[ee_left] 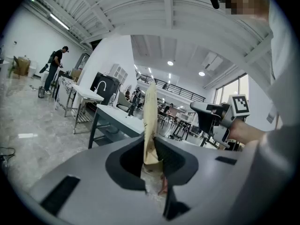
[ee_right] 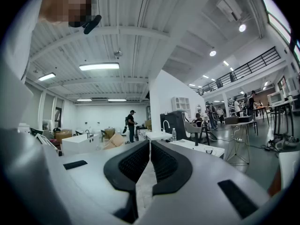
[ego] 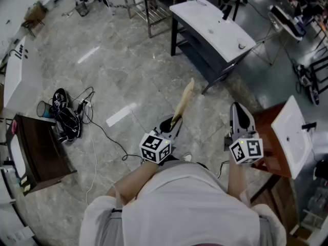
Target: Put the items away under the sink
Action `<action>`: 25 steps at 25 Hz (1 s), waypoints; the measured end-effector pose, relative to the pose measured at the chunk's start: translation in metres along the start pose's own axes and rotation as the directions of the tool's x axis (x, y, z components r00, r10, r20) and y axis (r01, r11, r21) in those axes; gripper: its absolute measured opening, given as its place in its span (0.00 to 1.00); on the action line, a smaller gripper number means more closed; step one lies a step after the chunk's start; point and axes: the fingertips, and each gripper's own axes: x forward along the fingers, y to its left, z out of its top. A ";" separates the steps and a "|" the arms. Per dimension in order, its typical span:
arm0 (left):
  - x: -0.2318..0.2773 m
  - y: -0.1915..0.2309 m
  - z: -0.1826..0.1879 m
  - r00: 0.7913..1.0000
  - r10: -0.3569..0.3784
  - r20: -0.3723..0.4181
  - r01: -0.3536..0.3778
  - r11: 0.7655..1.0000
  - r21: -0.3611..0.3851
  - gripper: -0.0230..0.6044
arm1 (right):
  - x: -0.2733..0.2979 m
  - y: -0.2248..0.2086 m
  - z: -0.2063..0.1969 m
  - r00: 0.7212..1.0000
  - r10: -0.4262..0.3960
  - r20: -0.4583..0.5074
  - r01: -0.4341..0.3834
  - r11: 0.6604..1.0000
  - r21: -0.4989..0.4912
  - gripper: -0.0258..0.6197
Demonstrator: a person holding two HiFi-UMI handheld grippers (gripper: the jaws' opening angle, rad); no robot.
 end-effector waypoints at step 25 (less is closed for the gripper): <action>-0.025 0.004 -0.026 1.000 -0.003 -0.030 0.002 0.999 -0.052 0.12 | -0.034 0.035 -0.014 1.000 0.008 -0.003 -0.007 0.999 0.044 0.10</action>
